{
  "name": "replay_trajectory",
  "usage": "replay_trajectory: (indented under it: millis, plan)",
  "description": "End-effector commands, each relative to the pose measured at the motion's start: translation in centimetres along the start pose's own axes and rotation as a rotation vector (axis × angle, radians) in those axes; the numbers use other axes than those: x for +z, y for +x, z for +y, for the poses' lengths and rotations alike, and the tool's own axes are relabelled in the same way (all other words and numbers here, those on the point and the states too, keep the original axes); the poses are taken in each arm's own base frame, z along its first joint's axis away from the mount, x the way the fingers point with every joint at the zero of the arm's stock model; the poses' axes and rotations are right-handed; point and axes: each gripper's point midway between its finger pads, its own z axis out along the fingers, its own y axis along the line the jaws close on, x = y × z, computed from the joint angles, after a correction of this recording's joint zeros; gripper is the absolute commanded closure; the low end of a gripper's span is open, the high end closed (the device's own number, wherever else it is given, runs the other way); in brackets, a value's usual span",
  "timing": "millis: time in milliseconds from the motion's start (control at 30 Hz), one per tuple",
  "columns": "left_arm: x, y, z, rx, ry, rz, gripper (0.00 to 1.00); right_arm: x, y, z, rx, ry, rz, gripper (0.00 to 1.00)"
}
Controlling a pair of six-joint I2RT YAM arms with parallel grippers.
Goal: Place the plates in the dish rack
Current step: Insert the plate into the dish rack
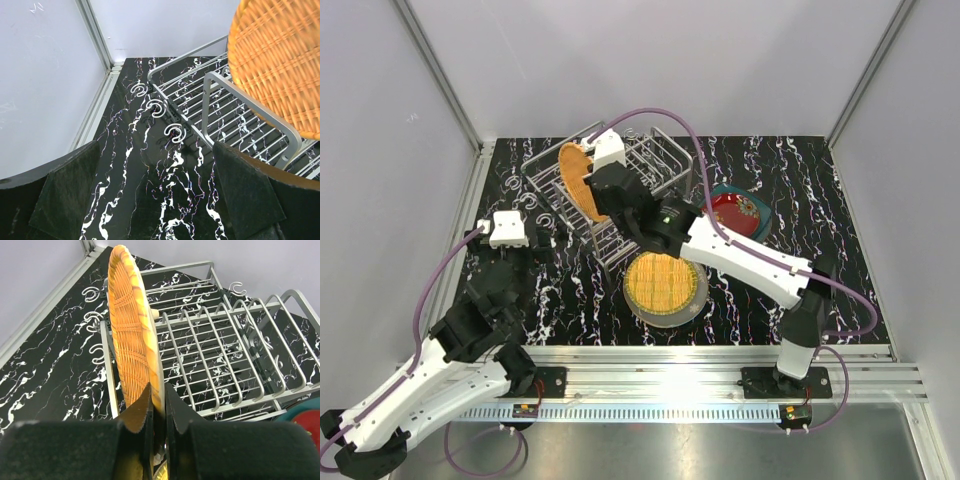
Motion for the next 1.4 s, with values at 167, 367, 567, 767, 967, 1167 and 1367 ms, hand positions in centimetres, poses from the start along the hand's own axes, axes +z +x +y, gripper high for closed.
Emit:
replay_trajectory:
  millis: [167, 367, 567, 767, 967, 1167, 1367]
  plan:
    - [0.0, -1.3, 0.2, -0.042, -0.007, -0.027, 0.01, 0.0, -3.4, 1.4, -0.025, 0.058, -0.125, 1.00]
    - [0.0, -1.3, 0.2, -0.043, -0.006, -0.027, 0.01, 0.8, -2.7, 1.8, -0.050, 0.080, -0.119, 0.97]
    - [-0.1, -1.5, 0.4, -0.054, -0.009, -0.032, 0.01, 1.0, -2.3, 2.0, -0.098, 0.103, -0.106, 0.94]
    - [-0.1, -1.5, 0.3, -0.054, -0.003, -0.033, 0.01, 1.4, -1.7, 2.5, -0.150, 0.106, -0.096, 0.92]
    - [-0.1, -1.5, 0.2, -0.052, 0.002, -0.032, 0.01, 1.4, -1.0, 3.5, -0.175, 0.075, -0.080, 0.88]
    - [-0.1, -1.4, 0.2, -0.049, 0.002, -0.029, 0.01, 1.6, -1.0, 3.5, -0.185, 0.076, -0.068, 0.81]
    - [0.0, -1.3, 0.1, -0.046, 0.000, -0.027, 0.01, 1.2, -1.3, 3.6, -0.171, 0.060, -0.070, 0.75]
